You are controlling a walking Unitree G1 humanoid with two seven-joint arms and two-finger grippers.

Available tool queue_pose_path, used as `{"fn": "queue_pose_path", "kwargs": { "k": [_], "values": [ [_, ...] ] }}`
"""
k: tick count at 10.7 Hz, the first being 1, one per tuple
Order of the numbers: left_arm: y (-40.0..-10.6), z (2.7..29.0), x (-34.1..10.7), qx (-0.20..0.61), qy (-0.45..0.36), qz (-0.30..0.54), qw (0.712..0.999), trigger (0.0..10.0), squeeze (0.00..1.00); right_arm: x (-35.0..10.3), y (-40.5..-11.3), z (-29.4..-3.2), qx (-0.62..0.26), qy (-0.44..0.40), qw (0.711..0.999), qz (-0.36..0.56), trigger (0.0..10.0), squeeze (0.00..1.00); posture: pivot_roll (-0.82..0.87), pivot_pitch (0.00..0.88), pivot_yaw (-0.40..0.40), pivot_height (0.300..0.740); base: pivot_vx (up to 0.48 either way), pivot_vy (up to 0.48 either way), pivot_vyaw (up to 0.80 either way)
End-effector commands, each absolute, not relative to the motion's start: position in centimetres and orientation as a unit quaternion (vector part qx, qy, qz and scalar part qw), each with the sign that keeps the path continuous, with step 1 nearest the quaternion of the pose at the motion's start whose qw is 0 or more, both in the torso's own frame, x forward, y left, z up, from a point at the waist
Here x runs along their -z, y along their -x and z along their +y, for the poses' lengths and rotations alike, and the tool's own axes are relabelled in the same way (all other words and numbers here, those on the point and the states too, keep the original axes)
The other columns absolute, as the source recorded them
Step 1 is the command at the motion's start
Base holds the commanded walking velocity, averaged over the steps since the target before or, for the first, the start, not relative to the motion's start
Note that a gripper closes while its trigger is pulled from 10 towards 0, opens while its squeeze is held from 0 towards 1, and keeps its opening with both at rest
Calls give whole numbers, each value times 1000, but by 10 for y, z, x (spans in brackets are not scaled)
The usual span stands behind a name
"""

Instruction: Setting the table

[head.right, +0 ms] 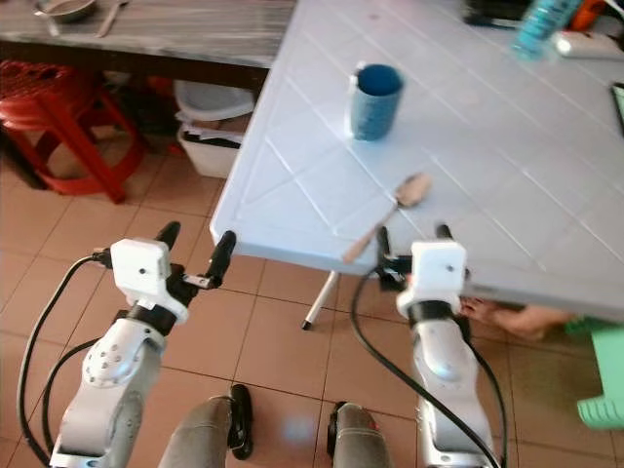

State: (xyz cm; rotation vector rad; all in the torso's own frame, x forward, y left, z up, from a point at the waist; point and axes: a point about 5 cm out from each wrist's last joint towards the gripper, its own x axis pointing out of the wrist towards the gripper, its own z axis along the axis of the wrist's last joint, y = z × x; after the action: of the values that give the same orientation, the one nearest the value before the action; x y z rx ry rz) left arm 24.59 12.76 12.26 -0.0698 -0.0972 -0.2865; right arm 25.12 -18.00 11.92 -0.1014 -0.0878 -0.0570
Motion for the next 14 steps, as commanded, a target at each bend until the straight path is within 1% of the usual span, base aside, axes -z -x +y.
{"fn": "queue_pose_path", "kwargs": {
  "k": [1, 3, 4, 6, 8, 9, 10, 11, 14],
  "values": [
    [-241, 129, -118, 151, 30, -36, 987, 10000, 0, -124, -254, -187, 51, 30, 997, -44, 10000, 0, -36, 225, 15, 740, 0, 0, 0],
    [-237, 131, -115, 155, 25, -30, 987, 10000, 0, -137, -266, -189, 58, 26, 996, -63, 10000, 0, -30, 233, 23, 740, 0, 0, 0],
    [-236, 131, -115, 156, 23, -29, 987, 10000, 0, -142, -271, -190, 69, 9, 995, -64, 10000, 0, -25, 232, 23, 740, 0, 0, 0],
    [-235, 131, -115, 162, 19, -28, 986, 10000, 0, -145, -276, -186, 77, -10, 996, -51, 10000, 0, -21, 232, 20, 740, 0, 0, 0],
    [-234, 132, -115, 163, 17, -26, 986, 10000, 0, -142, -280, -184, 79, -47, 996, -20, 10000, 0, -21, 236, 23, 740, 0, 0, 0],
    [-233, 130, -114, 168, 18, -24, 985, 10000, 0, -144, -283, -178, 65, -46, 997, -12, 10000, 0, -25, 238, 24, 740, 0, 0, 0],
    [-234, 128, -115, 171, 18, -26, 985, 10000, 0, -139, -282, -174, 58, -73, 996, 10, 10000, 0, -24, 239, 21, 740, 0, 0, 0],
    [-234, 128, -115, 170, 18, -26, 985, 10000, 0, -141, -281, -172, 47, -68, 997, 9, 10000, 0, -26, 240, 20, 740, 0, 0, 0],
    [-232, 127, -114, 173, 19, -23, 984, 10000, 0, -138, -282, -165, 27, -95, 994, 39, 10000, 0, -28, 244, 20, 740, 0, 0, 0]
  ]
}}
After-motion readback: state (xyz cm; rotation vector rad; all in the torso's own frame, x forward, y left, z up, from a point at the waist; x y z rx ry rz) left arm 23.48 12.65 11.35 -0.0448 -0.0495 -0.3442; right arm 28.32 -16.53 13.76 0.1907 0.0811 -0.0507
